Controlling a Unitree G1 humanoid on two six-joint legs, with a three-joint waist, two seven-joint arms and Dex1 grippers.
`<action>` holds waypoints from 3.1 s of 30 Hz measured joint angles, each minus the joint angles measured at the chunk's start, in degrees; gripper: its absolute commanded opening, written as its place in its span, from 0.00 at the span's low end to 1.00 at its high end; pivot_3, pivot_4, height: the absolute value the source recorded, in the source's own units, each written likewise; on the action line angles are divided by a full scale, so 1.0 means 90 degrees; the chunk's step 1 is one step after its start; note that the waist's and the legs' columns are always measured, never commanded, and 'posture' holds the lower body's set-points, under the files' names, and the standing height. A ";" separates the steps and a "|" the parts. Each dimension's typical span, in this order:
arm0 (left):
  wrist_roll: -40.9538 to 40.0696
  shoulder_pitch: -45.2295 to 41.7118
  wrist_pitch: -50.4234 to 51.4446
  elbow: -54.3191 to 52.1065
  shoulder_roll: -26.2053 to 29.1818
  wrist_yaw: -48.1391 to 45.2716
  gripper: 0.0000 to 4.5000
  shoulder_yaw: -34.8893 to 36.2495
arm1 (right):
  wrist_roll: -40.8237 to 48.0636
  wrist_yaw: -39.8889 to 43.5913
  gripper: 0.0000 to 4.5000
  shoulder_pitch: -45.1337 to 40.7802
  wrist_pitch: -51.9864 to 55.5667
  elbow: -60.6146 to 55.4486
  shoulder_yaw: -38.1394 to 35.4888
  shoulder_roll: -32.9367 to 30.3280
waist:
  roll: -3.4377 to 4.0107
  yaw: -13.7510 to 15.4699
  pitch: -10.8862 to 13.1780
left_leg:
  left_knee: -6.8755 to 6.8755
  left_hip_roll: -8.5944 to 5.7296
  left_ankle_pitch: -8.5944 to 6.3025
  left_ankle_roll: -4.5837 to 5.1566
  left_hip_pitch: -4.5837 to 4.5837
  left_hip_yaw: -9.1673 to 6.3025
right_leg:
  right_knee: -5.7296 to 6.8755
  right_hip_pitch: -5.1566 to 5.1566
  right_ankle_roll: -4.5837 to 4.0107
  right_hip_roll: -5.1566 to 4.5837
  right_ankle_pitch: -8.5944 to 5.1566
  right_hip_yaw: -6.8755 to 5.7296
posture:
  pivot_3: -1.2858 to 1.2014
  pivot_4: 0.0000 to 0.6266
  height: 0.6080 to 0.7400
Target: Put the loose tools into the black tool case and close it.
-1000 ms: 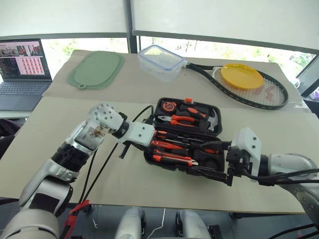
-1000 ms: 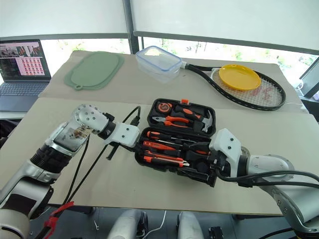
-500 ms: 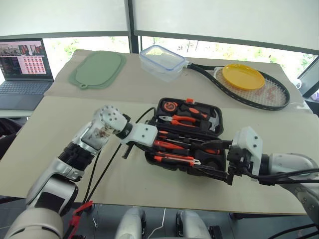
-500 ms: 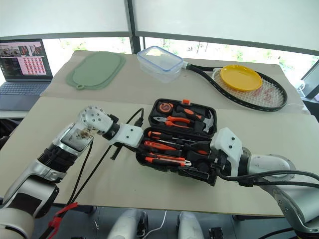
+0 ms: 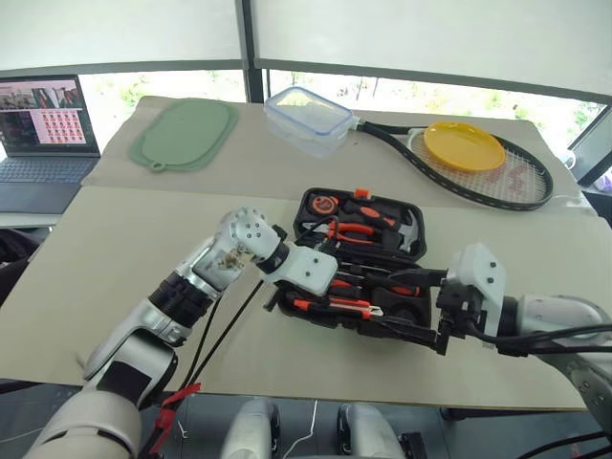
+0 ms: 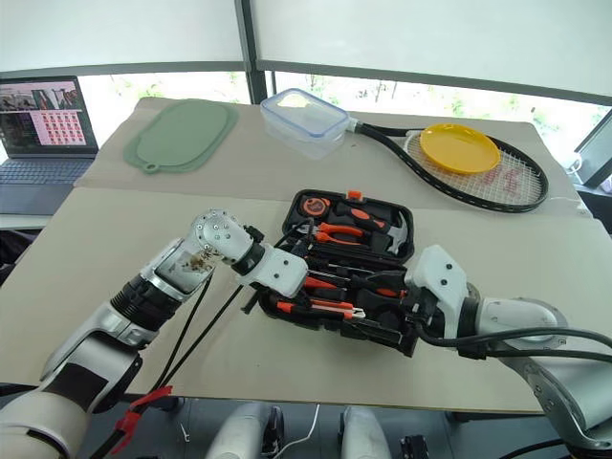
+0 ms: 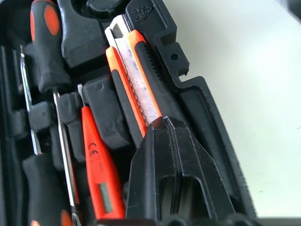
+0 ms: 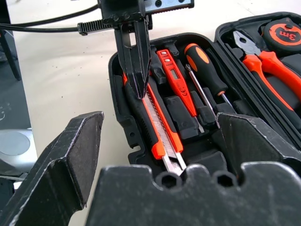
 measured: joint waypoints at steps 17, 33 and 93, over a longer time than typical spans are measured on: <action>0.0331 -0.0005 -0.0658 0.0502 -0.0212 0.0245 0.00 0.0010 | 0.0048 -0.0137 1.00 0.0360 0.0014 -0.0059 -0.0192 0.0056 | 0.0004 0.0088 -0.0005 | 0.0006 -0.0001 -0.0002 0.0004 0.0004 -0.0002 | 0.0000 0.0009 0.0003 -0.0004 0.0001 0.0000 | 0.52 0.24 0.99; -0.0145 -0.0049 0.0148 0.0321 -0.0264 -0.0115 0.00 0.0094 | 0.0059 -0.0149 1.00 0.0265 0.0015 -0.0056 -0.0188 0.0092 | 0.0004 0.0040 -0.0005 | 0.0007 0.0000 -0.0003 0.0005 -0.0005 -0.0002 | 0.0001 -0.0003 0.0003 0.0002 0.0002 0.0002 | 0.52 0.24 0.99; -0.2819 0.0691 0.3349 -0.0977 0.2030 -0.0366 0.79 0.2791 | -0.0414 0.2613 1.00 0.3487 0.0086 0.1386 -0.4641 -0.0720 | 0.0016 -0.0004 -0.0040 | -0.0009 0.0001 0.0003 0.0012 0.0001 -0.0023 | -0.0008 0.0015 0.0014 0.0003 -0.0007 0.0014 | 0.52 0.24 0.99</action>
